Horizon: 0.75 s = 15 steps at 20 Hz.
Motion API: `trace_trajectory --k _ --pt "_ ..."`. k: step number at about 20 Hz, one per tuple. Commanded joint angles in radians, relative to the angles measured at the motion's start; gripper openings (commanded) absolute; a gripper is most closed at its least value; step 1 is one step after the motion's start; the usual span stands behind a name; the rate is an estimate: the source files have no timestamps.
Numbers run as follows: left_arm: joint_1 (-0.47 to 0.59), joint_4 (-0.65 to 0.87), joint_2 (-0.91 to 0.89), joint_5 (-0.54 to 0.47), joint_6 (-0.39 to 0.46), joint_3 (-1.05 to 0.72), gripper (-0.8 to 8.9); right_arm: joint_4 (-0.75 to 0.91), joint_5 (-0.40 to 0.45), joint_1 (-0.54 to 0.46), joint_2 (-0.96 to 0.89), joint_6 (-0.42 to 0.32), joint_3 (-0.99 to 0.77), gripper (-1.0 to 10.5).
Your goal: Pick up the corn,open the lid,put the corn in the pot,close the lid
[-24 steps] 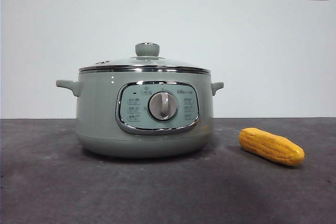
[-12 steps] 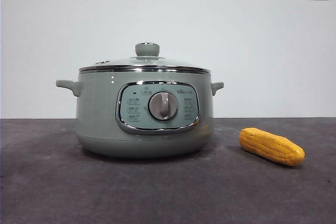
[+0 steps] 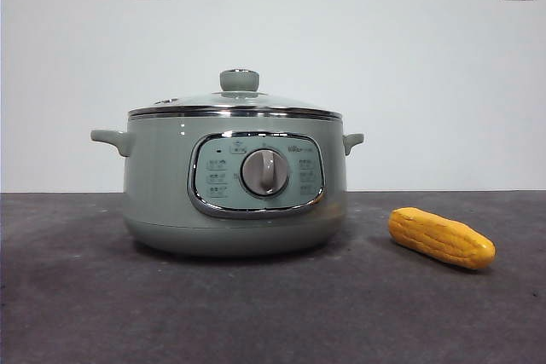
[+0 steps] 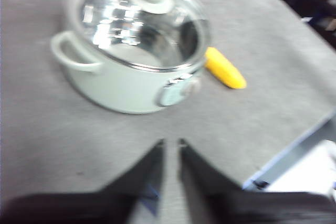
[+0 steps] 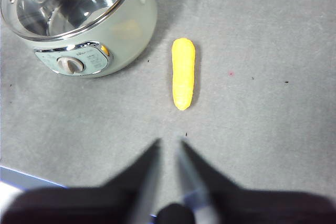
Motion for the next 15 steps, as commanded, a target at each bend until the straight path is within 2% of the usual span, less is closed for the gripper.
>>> trace_trajectory --k 1,2,3,9,11,15 --pt "0.001 0.004 0.012 0.03 0.009 0.003 6.1 0.008 -0.018 0.001 0.004 -0.002 0.005 4.8" --pt "0.001 0.005 0.016 0.03 0.01 0.005 6.17 0.007 -0.026 0.001 0.006 -0.002 0.005 5.5" --pt "0.001 0.006 0.019 0.031 0.01 0.007 6.17 0.008 -0.028 0.001 0.013 -0.002 0.006 5.6" --pt "0.001 0.021 0.046 0.078 0.008 0.034 6.16 0.064 -0.059 0.001 0.121 0.002 0.011 5.6" --pt "0.0 0.024 0.065 0.079 0.008 0.044 6.16 0.084 -0.094 0.003 0.189 0.003 0.011 5.6" --pt "0.0 0.033 0.116 0.079 -0.014 0.074 6.16 0.167 -0.084 0.059 0.39 0.025 0.011 5.6"
